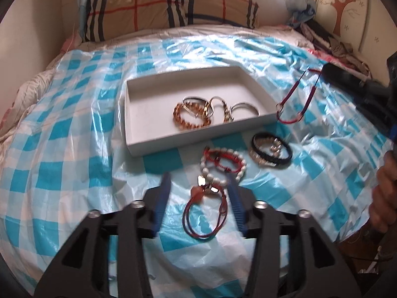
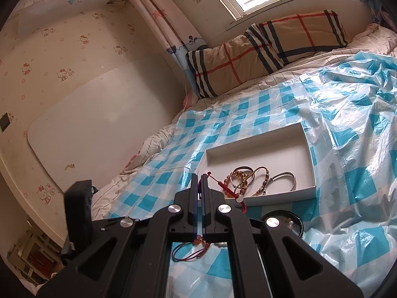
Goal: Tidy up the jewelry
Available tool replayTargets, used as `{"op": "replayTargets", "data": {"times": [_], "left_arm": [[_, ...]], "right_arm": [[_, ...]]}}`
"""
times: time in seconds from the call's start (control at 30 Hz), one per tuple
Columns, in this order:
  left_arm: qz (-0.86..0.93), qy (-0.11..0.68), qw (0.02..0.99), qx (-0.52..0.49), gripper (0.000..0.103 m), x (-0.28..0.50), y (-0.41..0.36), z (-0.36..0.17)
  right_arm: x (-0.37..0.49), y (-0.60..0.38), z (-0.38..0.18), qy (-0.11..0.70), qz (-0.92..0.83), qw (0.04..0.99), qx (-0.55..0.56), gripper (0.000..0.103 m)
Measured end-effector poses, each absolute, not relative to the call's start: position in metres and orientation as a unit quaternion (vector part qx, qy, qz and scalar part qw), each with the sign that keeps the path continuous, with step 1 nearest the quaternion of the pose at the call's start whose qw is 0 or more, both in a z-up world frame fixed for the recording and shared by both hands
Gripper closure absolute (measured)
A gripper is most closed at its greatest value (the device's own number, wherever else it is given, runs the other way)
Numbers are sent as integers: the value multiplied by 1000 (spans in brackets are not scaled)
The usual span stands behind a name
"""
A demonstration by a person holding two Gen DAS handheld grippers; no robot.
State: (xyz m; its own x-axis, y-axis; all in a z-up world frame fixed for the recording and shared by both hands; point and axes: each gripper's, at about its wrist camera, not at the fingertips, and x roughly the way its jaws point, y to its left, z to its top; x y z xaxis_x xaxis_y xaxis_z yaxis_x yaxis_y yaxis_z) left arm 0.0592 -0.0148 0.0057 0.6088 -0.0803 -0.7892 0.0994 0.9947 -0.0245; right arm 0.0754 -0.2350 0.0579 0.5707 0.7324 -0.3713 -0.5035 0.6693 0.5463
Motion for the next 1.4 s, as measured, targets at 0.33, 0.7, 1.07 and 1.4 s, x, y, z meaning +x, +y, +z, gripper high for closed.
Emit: {"op": "replayTargets", "data": {"times": [0.33,0.7,1.07,1.4], "left_arm": [[-52,465,884,17,100,64,-16,-30],[-79,376,923,-37,100,71,-9,48],[-89,322,942,-39,99,128,-26,70],[4,346,937,-44,34,144,-1,33]], "right_arm": [[72,-239,59,294,357,865,193,100],[81,-235,67,281,360,870,188,100],[132,-223,61,266,351,879,182,100],[152,-234,29,303,306,880,199,73]]}}
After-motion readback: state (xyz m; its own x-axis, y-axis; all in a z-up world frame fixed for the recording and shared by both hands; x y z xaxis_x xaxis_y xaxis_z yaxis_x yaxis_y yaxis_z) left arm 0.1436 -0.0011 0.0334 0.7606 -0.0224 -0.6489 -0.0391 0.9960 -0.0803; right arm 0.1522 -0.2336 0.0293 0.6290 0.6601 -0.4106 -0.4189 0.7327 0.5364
